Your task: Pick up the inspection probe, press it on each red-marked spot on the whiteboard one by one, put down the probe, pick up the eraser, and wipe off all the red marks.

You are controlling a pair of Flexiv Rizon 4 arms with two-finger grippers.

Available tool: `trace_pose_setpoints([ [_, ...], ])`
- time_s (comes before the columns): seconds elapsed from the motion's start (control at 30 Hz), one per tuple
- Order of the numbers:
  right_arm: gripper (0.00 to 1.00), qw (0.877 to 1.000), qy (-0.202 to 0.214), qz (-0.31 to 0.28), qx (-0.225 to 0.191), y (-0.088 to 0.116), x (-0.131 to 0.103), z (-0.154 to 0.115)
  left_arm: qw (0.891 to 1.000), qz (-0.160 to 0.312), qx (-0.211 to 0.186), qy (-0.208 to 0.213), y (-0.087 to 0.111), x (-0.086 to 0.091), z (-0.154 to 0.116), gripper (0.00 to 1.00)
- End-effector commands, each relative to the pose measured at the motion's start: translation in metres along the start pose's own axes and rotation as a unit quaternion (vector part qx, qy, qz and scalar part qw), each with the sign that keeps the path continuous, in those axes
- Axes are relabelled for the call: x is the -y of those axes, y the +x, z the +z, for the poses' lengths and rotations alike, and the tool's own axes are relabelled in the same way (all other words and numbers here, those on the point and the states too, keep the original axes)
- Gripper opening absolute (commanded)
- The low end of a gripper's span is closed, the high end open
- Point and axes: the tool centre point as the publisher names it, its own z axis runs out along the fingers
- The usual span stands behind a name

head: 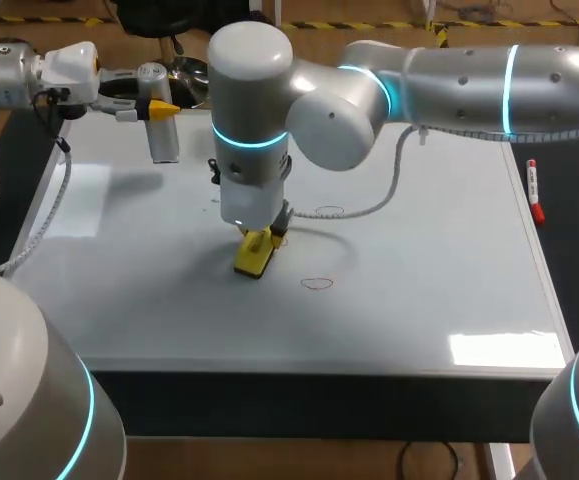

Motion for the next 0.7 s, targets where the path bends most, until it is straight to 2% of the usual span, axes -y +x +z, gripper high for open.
trace_pose_setpoints([
  [0.03, 0.00, 1.000, -0.005, -0.002, -0.001, 0.000, 0.002, 0.007, 1.000, 0.001, 0.002, -0.001, 0.001, 0.001, 0.000, 0.00],
  [0.43, 0.00, 1.000, -0.025, -0.003, -0.004, 0.013, 0.002, 0.020, 1.000, 0.001, 0.002, -0.001, 0.001, 0.001, 0.000, 0.00],
  [0.7, 0.00, 0.999, -0.030, 0.009, -0.012, 0.032, 0.003, 0.024, 1.000, 0.001, 0.002, -0.001, 0.001, 0.001, 0.000, 0.00],
])
